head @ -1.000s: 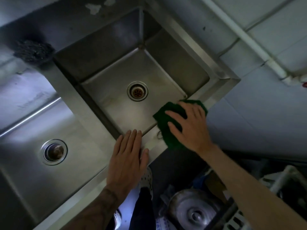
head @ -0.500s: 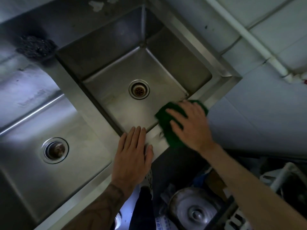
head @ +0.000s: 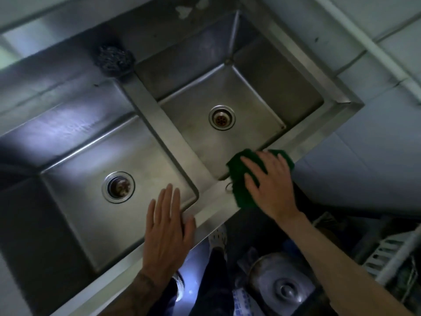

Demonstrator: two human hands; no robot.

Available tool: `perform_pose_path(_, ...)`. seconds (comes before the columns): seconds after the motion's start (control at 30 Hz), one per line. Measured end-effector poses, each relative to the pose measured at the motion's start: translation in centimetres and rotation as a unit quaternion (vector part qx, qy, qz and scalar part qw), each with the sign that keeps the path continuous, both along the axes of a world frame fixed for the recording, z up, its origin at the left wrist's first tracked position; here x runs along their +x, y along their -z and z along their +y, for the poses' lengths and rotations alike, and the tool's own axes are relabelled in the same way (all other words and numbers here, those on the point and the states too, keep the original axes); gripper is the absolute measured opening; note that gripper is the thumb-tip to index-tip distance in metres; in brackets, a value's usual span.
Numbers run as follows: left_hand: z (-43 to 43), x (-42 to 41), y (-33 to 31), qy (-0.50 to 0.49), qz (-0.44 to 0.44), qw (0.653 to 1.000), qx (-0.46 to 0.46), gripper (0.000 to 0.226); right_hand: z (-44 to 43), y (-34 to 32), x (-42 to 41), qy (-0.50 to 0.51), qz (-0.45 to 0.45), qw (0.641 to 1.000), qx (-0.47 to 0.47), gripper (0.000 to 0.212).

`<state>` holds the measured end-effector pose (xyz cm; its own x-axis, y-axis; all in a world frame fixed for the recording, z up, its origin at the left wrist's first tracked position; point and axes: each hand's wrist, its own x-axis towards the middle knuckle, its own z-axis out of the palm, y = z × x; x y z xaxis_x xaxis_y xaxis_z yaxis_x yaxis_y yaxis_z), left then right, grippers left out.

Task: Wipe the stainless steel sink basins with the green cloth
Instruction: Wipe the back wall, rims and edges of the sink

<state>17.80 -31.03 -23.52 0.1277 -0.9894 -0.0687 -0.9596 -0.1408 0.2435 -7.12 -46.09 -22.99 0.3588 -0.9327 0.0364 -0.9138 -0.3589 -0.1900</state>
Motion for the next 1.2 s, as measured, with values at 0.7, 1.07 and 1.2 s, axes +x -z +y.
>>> perform_pose_path(0.7,5.3,6.2,-0.9,-0.061,0.061,0.99,0.113,0.064,-1.1,0.1,18.7,-0.101,-0.011,0.993,0.053,0.05)
perform_pose_path(1.07,5.5,6.8,0.1,-0.052,0.056,0.99,0.12,0.06,-5.6,0.0,22.9,-0.063,-0.057,0.995,0.052,0.05)
perform_pose_path(1.2,5.4,6.8,0.2,-0.051,0.057,0.99,0.122,0.061,-8.8,-0.3,26.3,-0.087,-0.049,0.992,0.072,0.054)
